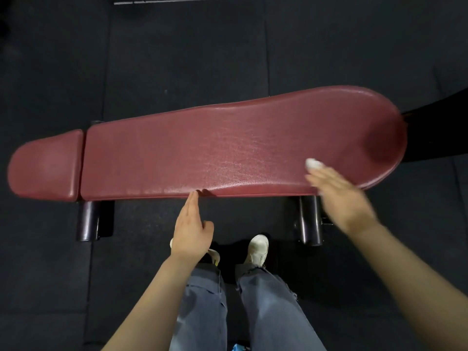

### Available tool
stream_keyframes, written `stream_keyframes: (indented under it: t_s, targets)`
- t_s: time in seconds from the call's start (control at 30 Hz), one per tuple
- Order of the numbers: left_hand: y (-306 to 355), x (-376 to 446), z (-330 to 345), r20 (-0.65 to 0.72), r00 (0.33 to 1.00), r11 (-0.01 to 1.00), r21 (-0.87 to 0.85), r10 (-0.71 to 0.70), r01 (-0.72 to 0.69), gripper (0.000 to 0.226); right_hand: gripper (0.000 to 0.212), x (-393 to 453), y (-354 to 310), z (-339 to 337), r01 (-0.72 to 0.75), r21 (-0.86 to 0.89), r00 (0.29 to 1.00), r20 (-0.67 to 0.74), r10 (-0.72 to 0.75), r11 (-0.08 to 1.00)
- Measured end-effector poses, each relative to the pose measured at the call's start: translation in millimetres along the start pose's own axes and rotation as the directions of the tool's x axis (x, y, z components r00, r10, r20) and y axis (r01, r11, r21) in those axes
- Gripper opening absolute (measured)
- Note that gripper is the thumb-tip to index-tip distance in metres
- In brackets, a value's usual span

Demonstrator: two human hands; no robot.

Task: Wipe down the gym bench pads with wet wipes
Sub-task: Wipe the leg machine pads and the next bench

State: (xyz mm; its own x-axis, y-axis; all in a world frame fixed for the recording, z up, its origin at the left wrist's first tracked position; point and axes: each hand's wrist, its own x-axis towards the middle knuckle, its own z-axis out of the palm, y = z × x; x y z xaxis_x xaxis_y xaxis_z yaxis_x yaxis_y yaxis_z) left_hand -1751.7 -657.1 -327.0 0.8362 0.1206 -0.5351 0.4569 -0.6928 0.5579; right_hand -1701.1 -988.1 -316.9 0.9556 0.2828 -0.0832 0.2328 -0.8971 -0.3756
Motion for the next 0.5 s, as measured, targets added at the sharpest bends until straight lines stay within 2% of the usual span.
stream_keyframes:
  t_s: [0.07,0.1,0.17,0.23,0.33,0.4,0.5]
  targets:
    - [1,3,-2,-0.018,1.000,1.000,-0.005,-0.018,0.018,0.077,0.045,43,-55,39,0.159,0.091,0.984,0.063,-0.165,0.983]
    - [1,2,-4,-0.029,0.999,0.999,-0.011,-0.033,0.033,0.076,0.046,62,-85,60,0.208,0.146,0.964,0.139,-0.228,0.967]
    - [-1,0,-7,-0.045,0.996,0.996,-0.053,-0.075,0.072,0.076,0.046,93,-142,94,0.304,0.247,0.851,0.364,-0.379,0.920]
    - [-4,-4,-11,-0.051,0.992,0.988,-0.103,-0.118,0.112,0.076,0.047,113,-178,114,0.326,0.294,0.751,0.497,-0.435,0.898]
    - [-13,-9,-17,-0.082,0.988,0.990,-0.071,-0.131,0.125,0.077,0.047,114,-166,116,0.279,0.306,0.712,0.570,-0.410,0.910]
    - [-15,-13,-18,-0.077,0.989,0.991,-0.052,-0.128,0.125,0.077,0.049,97,-131,99,0.324,0.236,0.706,0.584,-0.400,0.916]
    - [-5,-14,-12,-0.052,0.991,0.991,-0.062,-0.122,0.118,0.076,0.044,67,-66,62,0.469,0.150,0.711,0.520,-0.473,0.870]
